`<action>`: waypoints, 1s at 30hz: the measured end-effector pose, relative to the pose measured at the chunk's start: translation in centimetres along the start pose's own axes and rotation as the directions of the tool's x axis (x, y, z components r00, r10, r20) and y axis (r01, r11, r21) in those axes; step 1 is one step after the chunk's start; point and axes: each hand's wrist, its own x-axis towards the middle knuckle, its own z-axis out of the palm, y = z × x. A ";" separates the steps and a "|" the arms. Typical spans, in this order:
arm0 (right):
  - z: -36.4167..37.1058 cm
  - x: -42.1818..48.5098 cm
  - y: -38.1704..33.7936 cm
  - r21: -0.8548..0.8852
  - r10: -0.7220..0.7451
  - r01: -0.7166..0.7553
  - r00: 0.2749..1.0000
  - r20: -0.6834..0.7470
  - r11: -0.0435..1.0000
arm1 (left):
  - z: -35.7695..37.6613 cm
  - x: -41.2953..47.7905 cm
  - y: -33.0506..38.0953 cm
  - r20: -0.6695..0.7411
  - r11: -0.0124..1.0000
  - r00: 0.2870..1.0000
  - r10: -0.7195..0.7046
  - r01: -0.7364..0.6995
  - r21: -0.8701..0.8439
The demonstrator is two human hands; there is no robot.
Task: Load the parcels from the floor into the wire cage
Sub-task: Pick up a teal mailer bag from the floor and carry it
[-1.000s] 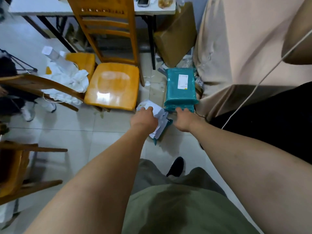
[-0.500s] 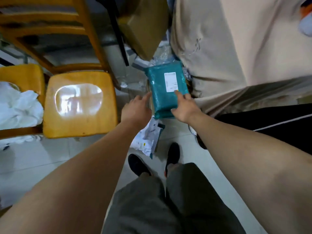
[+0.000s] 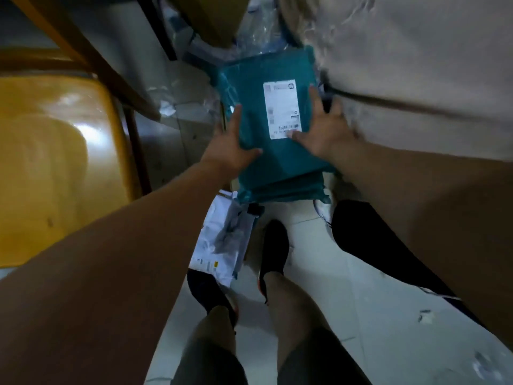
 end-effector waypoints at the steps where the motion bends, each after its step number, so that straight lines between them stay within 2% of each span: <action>1: 0.5 0.9 0.5 0.044 -0.007 0.006 1.000 0.018 0.999 | 0.9 0.9 -0.5 0.010 0.996 1.000 -0.006 0.006 -0.090; 4: 1.6 2.3 2.0 0.130 -0.049 0.042 0.998 0.047 0.991 | 3.3 2.3 -1.4 0.013 0.930 1.000 0.010 -0.005 -0.367; 6: 2.4 2.7 3.0 0.190 -0.031 0.023 0.999 0.035 0.982 | 4.3 2.5 -1.8 0.003 0.902 1.000 0.030 -0.025 -0.431; 10: 3.5 2.8 3.6 0.365 -0.063 0.054 0.998 0.012 0.929 | 4.7 2.7 -1.9 -0.058 0.894 0.996 0.075 -0.092 -0.438; 16: 4.1 0.8 3.0 0.471 -0.088 0.119 0.992 -0.087 0.874 | 4.0 1.4 -1.5 -0.103 0.921 0.991 0.083 -0.116 -0.373; 23: 5.2 -5.4 0.8 0.591 0.022 0.093 0.983 -0.184 0.801 | 1.5 -3.4 -1.4 -0.174 0.920 0.981 0.091 -0.150 -0.362; 26: 4.7 -9.6 -0.4 0.584 0.046 0.088 0.976 -0.212 0.807 | 0.0 -6.8 -1.1 -0.160 0.906 0.987 0.019 -0.085 -0.415; 28: 4.0 -12.9 -1.5 0.598 0.080 0.071 0.972 -0.222 0.798 | -1.6 -9.7 -0.4 -0.120 0.833 0.989 -0.085 0.005 -0.553; 30: 3.0 -16.3 -2.6 0.614 0.104 0.065 0.967 -0.235 0.787 | -3.6 -12.6 0.1 -0.088 0.809 0.991 -0.097 0.027 -0.588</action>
